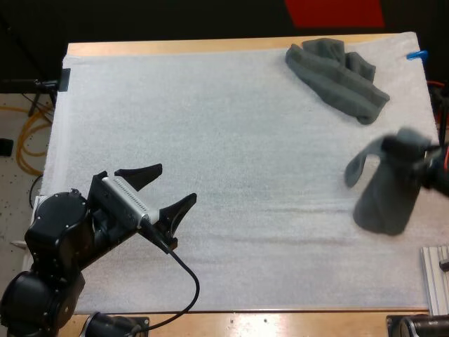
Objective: Pick towel from pile fold and stack
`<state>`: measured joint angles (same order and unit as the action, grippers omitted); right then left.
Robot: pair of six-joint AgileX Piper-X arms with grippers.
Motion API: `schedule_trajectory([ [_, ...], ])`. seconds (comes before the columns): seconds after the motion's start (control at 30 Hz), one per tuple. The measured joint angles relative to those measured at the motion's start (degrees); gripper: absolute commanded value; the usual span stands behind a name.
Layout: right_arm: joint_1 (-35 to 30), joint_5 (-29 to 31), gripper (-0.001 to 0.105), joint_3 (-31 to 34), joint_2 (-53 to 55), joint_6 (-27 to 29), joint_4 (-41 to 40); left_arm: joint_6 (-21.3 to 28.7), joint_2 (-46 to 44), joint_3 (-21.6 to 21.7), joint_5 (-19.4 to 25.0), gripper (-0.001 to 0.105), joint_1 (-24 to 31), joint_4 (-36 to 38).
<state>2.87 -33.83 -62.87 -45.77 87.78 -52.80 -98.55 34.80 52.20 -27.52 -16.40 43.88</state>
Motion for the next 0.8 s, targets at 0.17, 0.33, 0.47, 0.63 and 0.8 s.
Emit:
schedule_trajectory([
  [0.17, 0.0, -10.6, 0.000, 0.0, 3.7, 0.3, -16.2, 0.0, 0.0, 0.0, 0.0, 0.072, 0.0, 0.2],
  [0.33, 0.0, -11.4, 0.000, -0.1, 4.5, 2.2, -22.9, 0.0, 0.0, 0.0, 0.0, 0.072, 0.0, 0.2],
  [0.47, 0.0, -7.8, 0.000, 1.2, 0.8, 3.1, -20.4, 0.0, 0.0, 0.0, 0.0, 0.072, 0.0, 0.3],
  [0.63, 1.1, -7.1, 0.000, 3.1, -11.7, 3.1, -8.9, 0.0, 0.0, 0.0, 0.0, 0.072, 0.0, 0.3],
  [0.8, 6.4, -8.9, 0.000, 3.2, -25.9, -2.2, 7.2, 0.0, 0.0, 0.0, 0.0, 0.072, 0.0, 0.3],
])
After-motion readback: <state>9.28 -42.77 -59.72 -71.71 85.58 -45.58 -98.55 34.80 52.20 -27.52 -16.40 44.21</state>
